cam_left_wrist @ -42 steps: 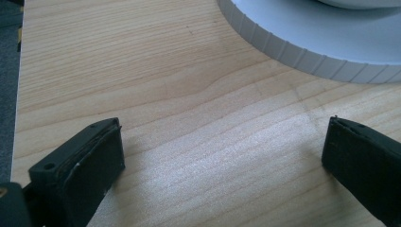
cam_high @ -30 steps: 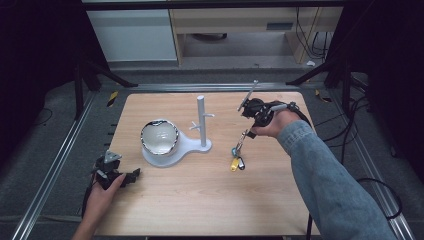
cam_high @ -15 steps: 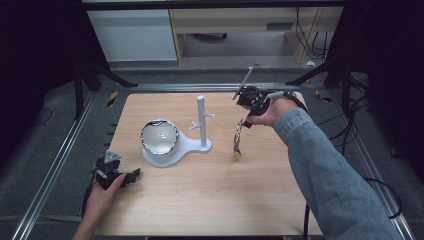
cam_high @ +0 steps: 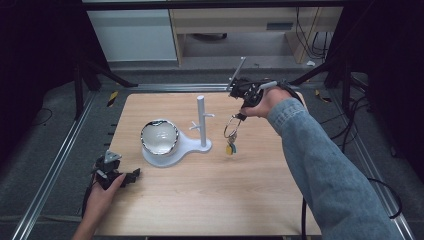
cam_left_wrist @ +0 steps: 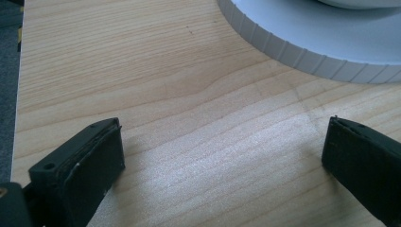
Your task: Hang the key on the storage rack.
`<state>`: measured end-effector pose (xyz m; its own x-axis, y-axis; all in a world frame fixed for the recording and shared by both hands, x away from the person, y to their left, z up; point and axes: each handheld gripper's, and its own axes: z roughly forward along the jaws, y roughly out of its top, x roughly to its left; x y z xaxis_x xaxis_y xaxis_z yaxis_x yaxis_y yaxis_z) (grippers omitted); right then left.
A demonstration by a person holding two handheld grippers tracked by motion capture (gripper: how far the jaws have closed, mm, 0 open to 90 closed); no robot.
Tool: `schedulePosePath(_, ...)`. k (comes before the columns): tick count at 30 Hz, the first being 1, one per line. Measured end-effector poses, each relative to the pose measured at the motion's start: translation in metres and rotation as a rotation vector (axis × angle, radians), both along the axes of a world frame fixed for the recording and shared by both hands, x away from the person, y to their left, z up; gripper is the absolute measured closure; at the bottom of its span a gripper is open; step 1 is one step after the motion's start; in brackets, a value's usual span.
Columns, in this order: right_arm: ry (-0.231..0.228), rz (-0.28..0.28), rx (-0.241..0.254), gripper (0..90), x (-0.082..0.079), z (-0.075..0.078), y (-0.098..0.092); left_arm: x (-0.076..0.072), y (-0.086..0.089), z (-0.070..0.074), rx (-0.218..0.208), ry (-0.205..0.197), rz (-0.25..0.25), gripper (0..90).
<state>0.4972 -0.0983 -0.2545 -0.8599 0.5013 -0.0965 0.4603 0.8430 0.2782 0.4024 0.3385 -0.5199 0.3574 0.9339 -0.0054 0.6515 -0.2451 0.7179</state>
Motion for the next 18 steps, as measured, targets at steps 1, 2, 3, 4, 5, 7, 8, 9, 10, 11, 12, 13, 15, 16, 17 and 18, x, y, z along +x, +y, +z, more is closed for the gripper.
schedulePosePath(1, 0.000, -0.002, 0.000, 88.6, 0.000, 0.001, 0.001, 0.000, 0.000, 0.000, 0.000, 0.000, 0.000, 0.0)
schedulePosePath(2, 0.001, 0.002, 0.001, 88.6, 0.001, 0.001, 0.002, 0.000, 0.000, 0.000, 0.000, 0.000, 0.000, 0.0)
schedulePosePath(3, -0.001, 0.005, 0.003, 88.5, 0.001, 0.002, 0.002, 0.000, 0.000, 0.000, -0.001, 0.000, 0.001, 0.0)
schedulePosePath(4, -0.001, 0.003, 0.004, 88.6, 0.002, 0.003, 0.003, 0.000, 0.000, 0.000, -0.001, 0.000, 0.001, 0.0)
schedulePosePath(5, 0.000, 0.005, 0.002, 88.5, 0.002, 0.004, 0.004, 0.000, 0.000, 0.000, -0.001, 0.000, 0.001, 0.0)
schedulePosePath(7, 0.001, 0.007, 0.006, 88.5, 0.003, 0.005, 0.005, 0.000, 0.000, 0.000, 0.000, 0.000, 0.000, 0.0)
schedulePosePath(8, -0.001, 0.008, 0.006, 88.6, 0.004, 0.006, 0.005, 0.000, 0.000, 0.000, 0.000, 0.000, 0.000, 0.0)
schedulePosePath(9, 0.000, 0.008, 0.006, 88.5, 0.004, 0.006, 0.005, 0.000, 0.000, 0.000, 0.000, 0.000, 0.000, 0.0)
schedulePosePath(10, -0.002, 0.009, 0.006, 88.6, 0.005, 0.007, 0.005, 0.000, 0.000, 0.000, 0.000, 0.000, 0.000, 0.0)
schedulePosePath(11, -0.002, 0.007, 0.008, 88.6, 0.005, 0.008, 0.006, 0.000, 0.000, 0.000, -0.001, 0.000, 0.001, 0.0)
schedulePosePath(12, -0.001, 0.003, 0.010, 88.6, 0.005, 0.009, 0.006, 0.000, 0.000, 0.000, -0.001, 0.001, 0.001, 0.0)
schedulePosePath(13, -0.004, 0.006, 0.012, 88.5, 0.005, 0.010, 0.006, 0.000, 0.000, 0.000, -0.001, 0.000, 0.001, 0.0)
schedulePosePath(15, -0.009, 0.008, 0.014, 88.6, 0.006, 0.013, 0.007, 0.000, 0.000, 0.000, -0.002, 0.001, 0.002, 0.0)
schedulePosePath(16, -0.012, 0.009, 0.016, 88.5, 0.006, 0.014, 0.007, 0.000, 0.000, 0.000, -0.002, 0.001, 0.001, 0.0)
schedulePosePath(17, -0.012, 0.011, 0.018, 88.5, 0.006, 0.015, 0.008, 0.000, 0.000, 0.000, -0.002, 0.000, 0.001, 0.0)
schedulePosePath(18, -0.012, 0.011, 0.018, 88.5, 0.006, 0.015, 0.008, 0.000, 0.000, 0.000, -0.002, 0.000, 0.001, 0.0)
